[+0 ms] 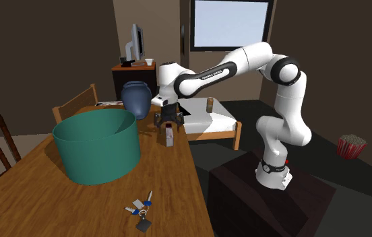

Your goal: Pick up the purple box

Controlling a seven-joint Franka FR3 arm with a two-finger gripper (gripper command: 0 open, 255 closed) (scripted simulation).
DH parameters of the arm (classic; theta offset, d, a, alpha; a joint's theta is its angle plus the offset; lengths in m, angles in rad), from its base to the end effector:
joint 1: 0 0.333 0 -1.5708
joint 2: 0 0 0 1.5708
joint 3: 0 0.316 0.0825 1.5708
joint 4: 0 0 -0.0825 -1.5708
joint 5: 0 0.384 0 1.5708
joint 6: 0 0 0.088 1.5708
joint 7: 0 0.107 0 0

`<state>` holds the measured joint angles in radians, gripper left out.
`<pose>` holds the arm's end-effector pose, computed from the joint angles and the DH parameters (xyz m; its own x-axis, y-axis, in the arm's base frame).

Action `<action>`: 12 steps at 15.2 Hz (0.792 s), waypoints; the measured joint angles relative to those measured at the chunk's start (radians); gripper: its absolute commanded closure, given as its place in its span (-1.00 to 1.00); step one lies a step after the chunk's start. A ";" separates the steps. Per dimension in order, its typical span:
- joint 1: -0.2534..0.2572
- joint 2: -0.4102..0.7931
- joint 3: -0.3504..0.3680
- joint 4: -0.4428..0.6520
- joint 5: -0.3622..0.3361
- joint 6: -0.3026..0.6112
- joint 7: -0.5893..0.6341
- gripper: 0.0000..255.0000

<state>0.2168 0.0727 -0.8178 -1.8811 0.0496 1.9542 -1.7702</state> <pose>0.4827 -0.3165 0.4812 0.4057 0.9139 -0.0112 0.9139 -0.4054 0.0221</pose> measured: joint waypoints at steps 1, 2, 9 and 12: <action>0.001 0.003 0.001 -0.012 0.003 0.014 -0.003 -1.00; -0.001 0.008 0.002 -0.022 0.008 0.028 -0.008 -1.00; -0.004 0.028 0.003 -0.051 0.025 0.071 -0.021 1.00; -0.004 0.028 0.003 -0.051 0.026 0.071 -0.021 1.00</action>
<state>0.2124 0.1003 -0.8150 -1.9325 0.0753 2.0251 -1.7907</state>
